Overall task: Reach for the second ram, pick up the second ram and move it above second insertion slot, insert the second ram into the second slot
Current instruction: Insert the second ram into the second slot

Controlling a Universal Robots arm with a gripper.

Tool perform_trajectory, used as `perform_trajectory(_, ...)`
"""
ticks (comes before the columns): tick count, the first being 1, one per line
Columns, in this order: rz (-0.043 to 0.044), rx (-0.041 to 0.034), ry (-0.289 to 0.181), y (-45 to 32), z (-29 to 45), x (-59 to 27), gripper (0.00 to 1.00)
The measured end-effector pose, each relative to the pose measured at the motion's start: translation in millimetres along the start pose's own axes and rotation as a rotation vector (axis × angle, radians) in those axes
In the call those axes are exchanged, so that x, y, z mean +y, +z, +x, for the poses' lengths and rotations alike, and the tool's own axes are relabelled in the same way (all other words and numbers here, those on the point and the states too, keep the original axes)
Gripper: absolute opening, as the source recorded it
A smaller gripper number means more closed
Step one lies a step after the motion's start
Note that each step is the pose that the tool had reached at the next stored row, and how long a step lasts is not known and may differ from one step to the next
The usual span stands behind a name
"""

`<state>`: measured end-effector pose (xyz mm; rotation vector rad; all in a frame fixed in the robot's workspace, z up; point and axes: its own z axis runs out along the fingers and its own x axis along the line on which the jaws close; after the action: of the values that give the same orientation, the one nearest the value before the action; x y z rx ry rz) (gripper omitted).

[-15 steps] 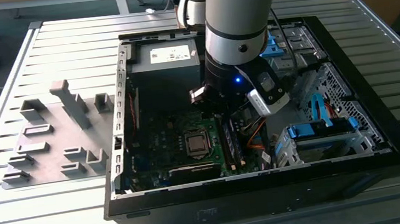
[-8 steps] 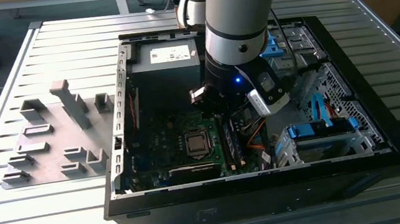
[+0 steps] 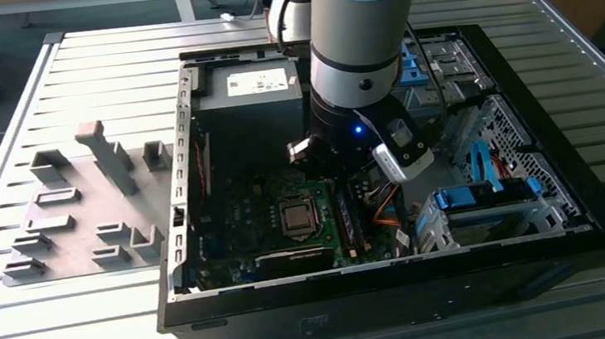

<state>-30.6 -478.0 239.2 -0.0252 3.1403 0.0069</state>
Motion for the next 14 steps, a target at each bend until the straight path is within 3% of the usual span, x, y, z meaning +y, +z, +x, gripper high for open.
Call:
perform_trajectory(9, 0.0, 0.0, 0.0, 0.4, 0.0, 0.0, 0.14)
perform_trajectory(10, 0.0, 0.0, 0.0, 4.7, 0.0, 0.0, 0.14)
perform_trajectory(14, 0.0, 0.0, 0.0, 5.1, 0.0, 0.0, 0.14)
